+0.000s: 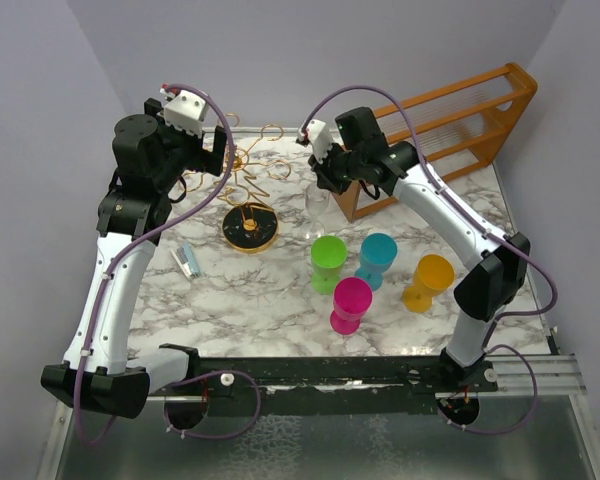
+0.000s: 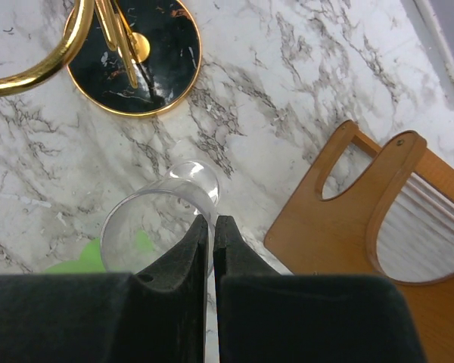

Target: Place the wine glass upside down on the wine glass rack

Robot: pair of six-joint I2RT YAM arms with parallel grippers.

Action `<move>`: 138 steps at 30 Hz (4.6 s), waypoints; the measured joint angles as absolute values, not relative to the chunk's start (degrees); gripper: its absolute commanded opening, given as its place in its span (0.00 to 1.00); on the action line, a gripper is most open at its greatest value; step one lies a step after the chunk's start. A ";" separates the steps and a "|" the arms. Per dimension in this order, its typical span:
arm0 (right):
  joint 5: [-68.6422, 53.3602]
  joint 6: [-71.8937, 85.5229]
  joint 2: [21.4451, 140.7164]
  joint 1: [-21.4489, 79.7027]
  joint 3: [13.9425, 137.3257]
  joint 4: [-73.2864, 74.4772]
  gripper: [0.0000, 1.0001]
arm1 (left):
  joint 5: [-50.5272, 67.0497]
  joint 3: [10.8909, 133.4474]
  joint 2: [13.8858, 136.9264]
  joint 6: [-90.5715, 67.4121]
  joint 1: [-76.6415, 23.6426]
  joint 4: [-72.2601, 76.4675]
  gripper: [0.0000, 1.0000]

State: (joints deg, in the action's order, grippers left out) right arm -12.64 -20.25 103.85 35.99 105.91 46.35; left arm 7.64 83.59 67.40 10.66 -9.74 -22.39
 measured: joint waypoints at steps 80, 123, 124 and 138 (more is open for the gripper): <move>-16.64 -10.09 79.48 36.01 114.76 29.32 0.01 | 46.33 84.68 79.66 -37.41 -9.13 4.45 0.20; -14.00 -22.55 65.73 35.88 100.44 28.45 0.72 | 44.05 84.75 76.05 -40.86 6.46 1.37 0.00; -14.06 -23.18 65.54 35.66 99.90 28.58 0.73 | 43.20 85.71 76.05 -39.70 6.76 0.25 0.00; -27.66 -31.44 67.46 24.25 98.00 37.82 0.87 | 27.27 106.50 77.43 -13.58 7.88 -16.38 0.00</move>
